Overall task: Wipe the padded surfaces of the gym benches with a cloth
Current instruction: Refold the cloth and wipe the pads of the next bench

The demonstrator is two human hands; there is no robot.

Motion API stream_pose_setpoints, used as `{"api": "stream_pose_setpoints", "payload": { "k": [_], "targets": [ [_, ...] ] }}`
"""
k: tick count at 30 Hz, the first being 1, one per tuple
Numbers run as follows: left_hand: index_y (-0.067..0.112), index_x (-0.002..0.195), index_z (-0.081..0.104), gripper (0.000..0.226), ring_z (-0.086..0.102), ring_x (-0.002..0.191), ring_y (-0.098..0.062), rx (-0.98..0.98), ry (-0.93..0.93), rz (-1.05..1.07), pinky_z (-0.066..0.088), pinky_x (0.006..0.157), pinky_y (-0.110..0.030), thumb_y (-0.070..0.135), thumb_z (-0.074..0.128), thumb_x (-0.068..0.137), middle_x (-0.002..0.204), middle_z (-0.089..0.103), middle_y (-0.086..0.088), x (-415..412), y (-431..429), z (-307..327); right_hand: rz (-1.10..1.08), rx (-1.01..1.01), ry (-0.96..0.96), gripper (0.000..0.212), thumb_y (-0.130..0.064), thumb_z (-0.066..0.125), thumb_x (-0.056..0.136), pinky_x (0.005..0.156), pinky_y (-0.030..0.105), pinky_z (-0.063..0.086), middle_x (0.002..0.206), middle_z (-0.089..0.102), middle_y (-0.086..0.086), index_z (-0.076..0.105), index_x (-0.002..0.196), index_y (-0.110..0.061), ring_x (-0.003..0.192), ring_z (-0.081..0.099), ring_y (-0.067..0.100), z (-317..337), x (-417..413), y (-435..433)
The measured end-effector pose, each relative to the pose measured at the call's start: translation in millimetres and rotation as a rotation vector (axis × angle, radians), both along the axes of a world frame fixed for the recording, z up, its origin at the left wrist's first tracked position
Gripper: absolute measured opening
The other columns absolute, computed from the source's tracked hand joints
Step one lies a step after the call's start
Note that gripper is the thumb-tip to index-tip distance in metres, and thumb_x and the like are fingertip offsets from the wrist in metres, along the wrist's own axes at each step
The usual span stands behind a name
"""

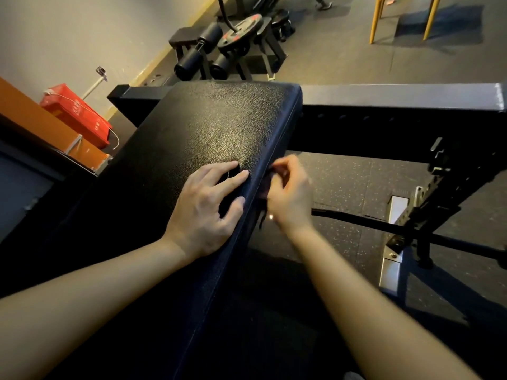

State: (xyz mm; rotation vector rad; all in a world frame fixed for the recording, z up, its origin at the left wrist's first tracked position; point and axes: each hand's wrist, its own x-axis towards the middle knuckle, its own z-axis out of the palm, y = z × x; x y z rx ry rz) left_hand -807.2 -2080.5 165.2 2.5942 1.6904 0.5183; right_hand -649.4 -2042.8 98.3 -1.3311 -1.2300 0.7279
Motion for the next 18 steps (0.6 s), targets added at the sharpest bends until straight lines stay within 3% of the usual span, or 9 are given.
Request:
{"api": "stream_pose_setpoints", "payload": {
  "k": [4, 10, 16, 18],
  "targets": [
    [0.016, 0.134, 0.068, 0.048, 0.052, 0.133, -0.025, -0.007, 0.014, 0.005, 0.037, 0.114, -0.046, 0.036, 0.053, 0.093, 0.143, 0.059, -0.004, 1, -1, 0, -0.127, -0.088, 0.075, 0.014, -0.017, 0.051, 0.087, 0.076, 0.051, 0.055, 0.089, 0.069, 0.001, 0.061, 0.097, -0.017, 0.083, 0.067, 0.023, 2, 0, 16],
    [0.015, 0.134, 0.068, 0.048, 0.052, 0.133, -0.026, -0.012, 0.026, -0.003, 0.039, 0.113, -0.047, 0.035, 0.055, 0.092, 0.143, 0.058, -0.004, 2, -1, 0, 0.135, -0.018, 0.105, 0.011, -0.007, 0.058, 0.090, 0.077, 0.037, 0.053, 0.090, 0.065, 0.001, 0.061, 0.097, -0.015, 0.084, 0.063, 0.017, 1, -20, -98],
    [0.015, 0.134, 0.068, 0.048, 0.051, 0.134, -0.025, -0.020, 0.018, 0.002, 0.038, 0.113, -0.046, 0.035, 0.054, 0.093, 0.143, 0.058, -0.003, 3, -2, 2, -0.115, -0.085, 0.004, 0.012, -0.009, 0.051, 0.087, 0.078, 0.049, 0.053, 0.089, 0.067, 0.004, 0.058, 0.095, -0.015, 0.082, 0.064, 0.024, 4, 7, 42],
    [0.015, 0.134, 0.068, 0.047, 0.051, 0.134, -0.025, -0.026, 0.021, 0.005, 0.038, 0.113, -0.047, 0.035, 0.054, 0.093, 0.143, 0.058, -0.003, 3, -2, 2, -0.161, -0.107, 0.018, 0.010, -0.008, 0.052, 0.090, 0.079, 0.049, 0.054, 0.091, 0.068, 0.004, 0.059, 0.097, -0.013, 0.083, 0.064, 0.023, 3, 8, 46]
  ]
}}
